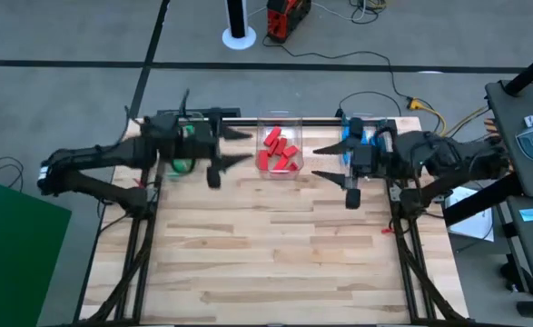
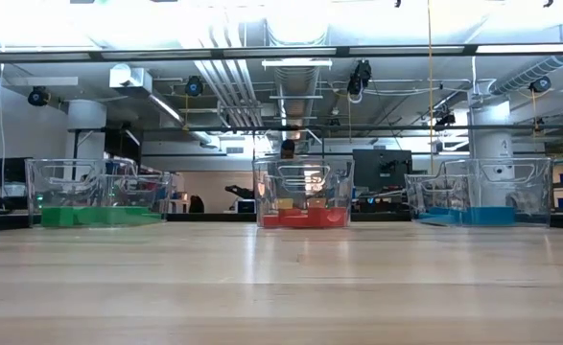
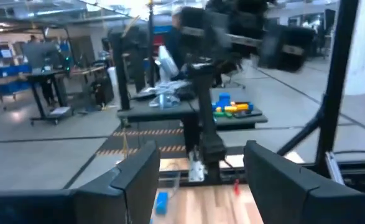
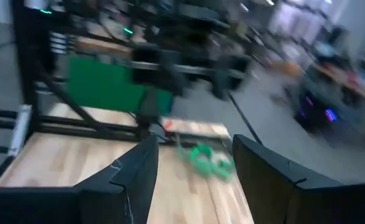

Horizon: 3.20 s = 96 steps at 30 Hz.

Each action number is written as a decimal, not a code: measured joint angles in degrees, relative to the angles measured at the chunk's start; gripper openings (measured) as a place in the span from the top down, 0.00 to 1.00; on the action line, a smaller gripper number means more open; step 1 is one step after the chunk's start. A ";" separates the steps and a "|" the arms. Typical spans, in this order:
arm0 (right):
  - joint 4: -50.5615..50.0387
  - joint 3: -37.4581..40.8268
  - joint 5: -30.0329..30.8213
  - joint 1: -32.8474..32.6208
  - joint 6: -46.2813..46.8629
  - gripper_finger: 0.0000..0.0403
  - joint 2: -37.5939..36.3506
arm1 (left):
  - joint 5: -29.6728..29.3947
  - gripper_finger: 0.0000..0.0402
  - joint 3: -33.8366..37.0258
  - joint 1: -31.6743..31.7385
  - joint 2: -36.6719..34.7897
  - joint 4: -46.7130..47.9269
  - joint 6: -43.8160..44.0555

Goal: Sort blocks
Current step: Return to Home Position

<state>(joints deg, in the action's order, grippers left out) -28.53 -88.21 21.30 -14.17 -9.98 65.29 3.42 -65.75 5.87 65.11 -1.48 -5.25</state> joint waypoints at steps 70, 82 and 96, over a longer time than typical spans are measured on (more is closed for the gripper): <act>38.97 87.52 -17.07 4.89 -10.05 0.57 -64.80 | -16.24 0.48 65.15 2.18 -63.84 -5.26 18.24; 37.36 87.52 -17.20 4.89 -10.99 0.54 -63.25 | -16.35 0.48 65.17 2.18 -60.95 -4.75 18.22; 37.28 87.52 -17.20 4.89 -11.04 0.59 -63.25 | -16.35 0.48 65.19 2.18 -58.78 -4.86 18.22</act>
<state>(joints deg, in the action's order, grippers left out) 8.75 -0.69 4.10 -9.28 -21.02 2.04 -12.93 -0.56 8.05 6.33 -6.35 12.97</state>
